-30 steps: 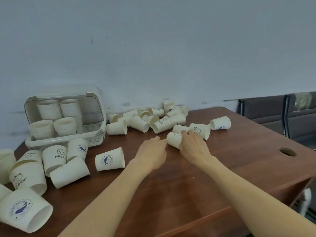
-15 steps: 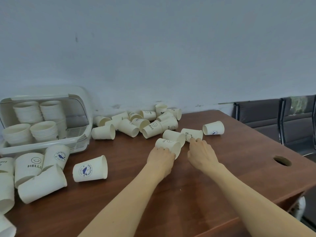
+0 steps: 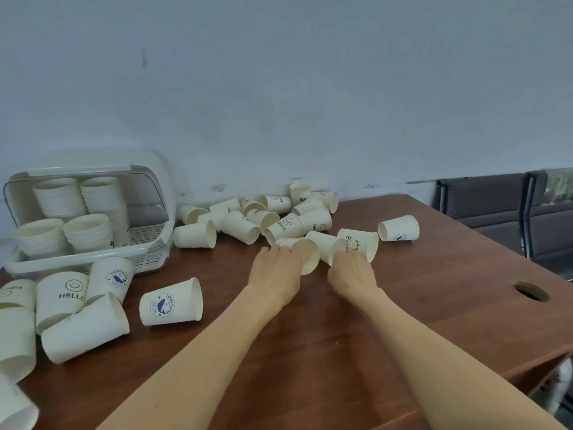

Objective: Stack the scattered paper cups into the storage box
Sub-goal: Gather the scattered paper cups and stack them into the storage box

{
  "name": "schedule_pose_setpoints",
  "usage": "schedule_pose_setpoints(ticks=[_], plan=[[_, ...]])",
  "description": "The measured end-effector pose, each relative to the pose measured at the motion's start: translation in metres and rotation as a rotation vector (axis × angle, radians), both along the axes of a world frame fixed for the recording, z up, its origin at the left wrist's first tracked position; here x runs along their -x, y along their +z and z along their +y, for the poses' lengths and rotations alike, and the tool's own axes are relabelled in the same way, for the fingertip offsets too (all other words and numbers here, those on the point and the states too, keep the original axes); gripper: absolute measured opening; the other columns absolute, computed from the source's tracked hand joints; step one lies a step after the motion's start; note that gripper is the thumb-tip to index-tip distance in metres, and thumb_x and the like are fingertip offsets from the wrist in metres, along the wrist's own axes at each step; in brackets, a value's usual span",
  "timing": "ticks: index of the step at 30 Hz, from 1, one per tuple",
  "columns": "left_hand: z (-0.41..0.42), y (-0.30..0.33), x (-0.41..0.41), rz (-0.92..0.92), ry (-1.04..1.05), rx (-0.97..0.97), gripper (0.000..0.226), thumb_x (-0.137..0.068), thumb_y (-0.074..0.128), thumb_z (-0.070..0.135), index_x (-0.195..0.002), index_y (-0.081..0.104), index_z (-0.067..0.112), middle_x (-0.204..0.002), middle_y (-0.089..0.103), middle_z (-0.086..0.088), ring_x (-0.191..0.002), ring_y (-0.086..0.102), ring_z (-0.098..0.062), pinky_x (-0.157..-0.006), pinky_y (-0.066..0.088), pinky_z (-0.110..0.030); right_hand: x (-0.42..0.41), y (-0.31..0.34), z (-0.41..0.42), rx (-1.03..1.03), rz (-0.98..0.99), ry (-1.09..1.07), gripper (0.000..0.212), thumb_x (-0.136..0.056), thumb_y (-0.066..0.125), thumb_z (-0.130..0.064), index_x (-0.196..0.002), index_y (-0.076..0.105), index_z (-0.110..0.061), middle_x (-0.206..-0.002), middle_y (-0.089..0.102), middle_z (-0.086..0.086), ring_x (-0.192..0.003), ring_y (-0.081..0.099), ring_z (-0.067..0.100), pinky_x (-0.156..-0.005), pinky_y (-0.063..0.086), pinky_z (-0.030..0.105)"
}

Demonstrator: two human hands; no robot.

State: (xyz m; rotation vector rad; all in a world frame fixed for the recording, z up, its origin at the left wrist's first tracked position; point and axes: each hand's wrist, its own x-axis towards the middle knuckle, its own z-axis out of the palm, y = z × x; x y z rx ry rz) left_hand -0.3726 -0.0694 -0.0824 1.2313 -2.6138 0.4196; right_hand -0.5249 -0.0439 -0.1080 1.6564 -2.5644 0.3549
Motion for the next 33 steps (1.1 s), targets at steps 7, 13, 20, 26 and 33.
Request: schedule_pose_setpoints(ticks=[7, 13, 20, 26, 33], plan=[[0.001, 0.012, -0.023, 0.116, 0.040, -0.054, 0.021, -0.095, 0.044, 0.021, -0.108, 0.051, 0.007, -0.109, 0.060, -0.012, -0.098, 0.055, -0.030, -0.069, 0.030, -0.033, -0.020, -0.005, -0.026, 0.106, -0.096, -0.121, 0.026, -0.092, 0.046, -0.012, -0.116, 0.053, -0.001, -0.122, 0.053, 0.016, -0.116, 0.049, 0.036, -0.094, 0.039, 0.044], [-0.006, 0.015, -0.038, 0.216, 0.038, -0.107, 0.022, -0.096, 0.041, 0.024, -0.104, 0.053, 0.007, -0.105, 0.062, -0.012, -0.096, 0.057, -0.032, -0.066, 0.034, -0.035, -0.031, -0.011, -0.048, 0.231, -0.110, -0.179, 0.025, -0.086, 0.047, -0.009, -0.103, 0.065, -0.007, -0.107, 0.061, 0.010, -0.103, 0.056, 0.031, -0.082, 0.042, 0.037], [-0.006, 0.015, -0.051, 0.318, 0.079, -0.212, 0.022, -0.094, 0.042, 0.025, -0.098, 0.057, 0.010, -0.099, 0.064, -0.010, -0.091, 0.058, -0.031, -0.069, 0.044, -0.037, -0.047, -0.005, -0.055, 0.301, -0.434, -0.217, 0.020, -0.079, 0.051, -0.022, -0.091, 0.061, -0.009, -0.105, 0.061, 0.010, -0.100, 0.059, 0.033, -0.085, 0.047, 0.039], [-0.009, 0.010, -0.064, 0.309, 0.095, -0.211, 0.023, -0.095, 0.039, 0.028, -0.096, 0.056, 0.013, -0.099, 0.064, -0.009, -0.092, 0.057, -0.031, -0.069, 0.044, -0.038, -0.055, -0.007, -0.070, 0.336, -0.547, -0.381, 0.031, -0.088, 0.055, -0.019, -0.116, 0.060, -0.008, -0.121, 0.057, 0.008, -0.110, 0.056, 0.029, -0.094, 0.039, 0.035], [-0.021, 0.011, -0.074, 0.362, 0.117, -0.222, 0.024, -0.094, 0.038, 0.029, -0.094, 0.056, 0.014, -0.092, 0.064, -0.007, -0.085, 0.059, -0.029, -0.072, 0.051, -0.042, -0.056, -0.008, -0.065, 0.245, -0.283, -0.254, 0.017, -0.093, 0.046, -0.014, -0.102, 0.060, -0.012, -0.108, 0.063, 0.012, -0.102, 0.058, 0.031, -0.091, 0.040, 0.038]])
